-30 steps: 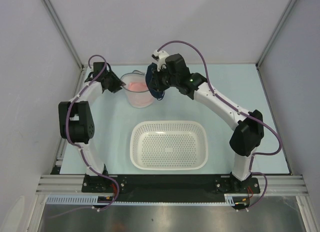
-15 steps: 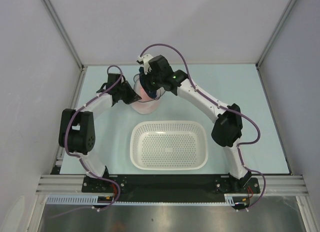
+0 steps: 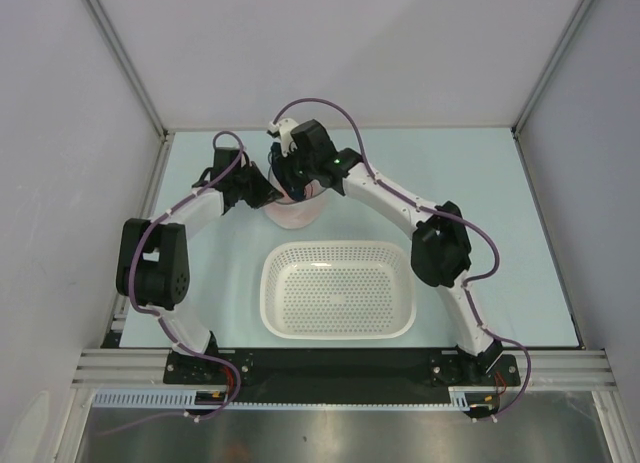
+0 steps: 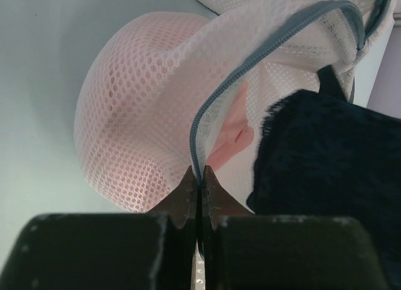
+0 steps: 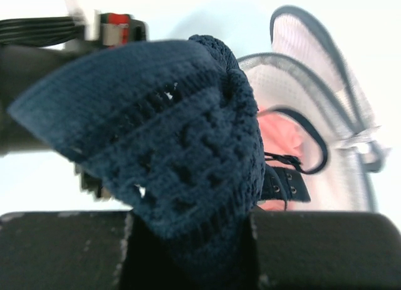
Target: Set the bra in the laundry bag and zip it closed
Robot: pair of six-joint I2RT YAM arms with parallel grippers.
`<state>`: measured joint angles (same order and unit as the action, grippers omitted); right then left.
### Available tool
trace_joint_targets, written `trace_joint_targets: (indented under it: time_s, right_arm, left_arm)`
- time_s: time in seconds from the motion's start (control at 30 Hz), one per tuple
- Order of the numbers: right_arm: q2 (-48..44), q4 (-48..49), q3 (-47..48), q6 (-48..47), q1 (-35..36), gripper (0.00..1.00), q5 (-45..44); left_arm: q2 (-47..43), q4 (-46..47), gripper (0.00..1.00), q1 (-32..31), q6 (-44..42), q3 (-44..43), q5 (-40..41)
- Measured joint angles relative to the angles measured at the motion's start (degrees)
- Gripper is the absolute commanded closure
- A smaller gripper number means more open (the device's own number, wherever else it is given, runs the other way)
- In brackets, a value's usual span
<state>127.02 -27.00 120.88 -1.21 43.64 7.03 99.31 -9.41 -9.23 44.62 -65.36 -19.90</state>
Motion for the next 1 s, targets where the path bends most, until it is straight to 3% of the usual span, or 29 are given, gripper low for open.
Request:
trace_joint_targets:
  time_s: [0.33, 0.6, 0.87, 1.0]
  right_arm:
    - [2.6, 3.8, -1.5, 12.0, -1.8, 1.00, 3.7]
    - [3.2, 3.3, -2.9, 3.9, -2.4, 1.00, -3.6]
    - [7.3, 1.1, 0.4, -6.4, 0.7, 1.00, -18.9]
    - [14.3, -0.2, 8.0, -9.9, 3.9, 0.86, -28.4]
  left_arm:
    - [0.0, 0.3, 1.00, 0.0, -0.1, 0.1, -0.1]
    - [-0.4, 0.3, 1.00, 0.0, -0.1, 0.1, -0.9]
    - [-0.7, 0.3, 1.00, 0.0, -0.2, 0.0, -1.8]
    - [-0.7, 0.3, 1.00, 0.0, -0.2, -0.2, -1.8]
